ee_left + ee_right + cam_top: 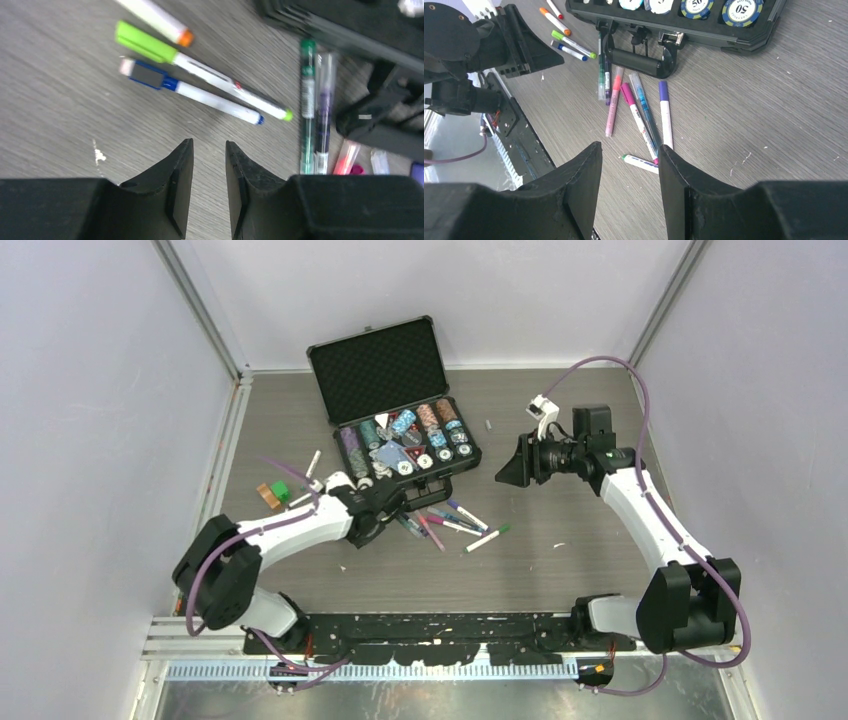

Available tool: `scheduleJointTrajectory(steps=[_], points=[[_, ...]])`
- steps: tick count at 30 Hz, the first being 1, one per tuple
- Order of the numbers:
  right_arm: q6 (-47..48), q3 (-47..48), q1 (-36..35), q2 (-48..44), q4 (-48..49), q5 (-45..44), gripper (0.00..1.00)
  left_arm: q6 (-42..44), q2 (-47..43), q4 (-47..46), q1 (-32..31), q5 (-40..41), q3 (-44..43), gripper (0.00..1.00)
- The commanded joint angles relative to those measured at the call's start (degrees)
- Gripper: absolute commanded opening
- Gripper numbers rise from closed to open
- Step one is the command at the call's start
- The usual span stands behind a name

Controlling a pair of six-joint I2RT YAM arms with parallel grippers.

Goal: Open the pen caps
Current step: Pick up the pen from the center of the board.

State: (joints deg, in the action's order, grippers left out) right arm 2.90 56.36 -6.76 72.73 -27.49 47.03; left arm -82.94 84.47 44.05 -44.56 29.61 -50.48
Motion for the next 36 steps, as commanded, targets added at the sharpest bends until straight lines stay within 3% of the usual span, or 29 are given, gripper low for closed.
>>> scheduleJointTrajectory(steps=[1,5,17,30,36], points=[[0.92,2.49,-0.17,-0.44,0.84,0.82,0.5,-13.26,-5.1,1.34,3.67,3.3,2.46,0.33],[1.19,2.53,-0.13,0.1,0.62,0.79,0.5,-16.3,-5.35,1.24,8.36,-0.84,3.79,0.3],[1.5,3.03,-0.13,1.45,-0.18,0.57,0.5,-21.87,-3.11,4.24,9.06,-1.52,1.96,0.26],[1.86,3.14,-0.1,1.54,-0.71,0.19,0.5,-21.39,1.26,-1.35,12.04,-6.5,2.81,0.27],[2.11,3.23,-0.17,1.63,-0.82,0.0,0.5,-20.92,3.92,0.96,12.7,-8.64,1.71,0.26]])
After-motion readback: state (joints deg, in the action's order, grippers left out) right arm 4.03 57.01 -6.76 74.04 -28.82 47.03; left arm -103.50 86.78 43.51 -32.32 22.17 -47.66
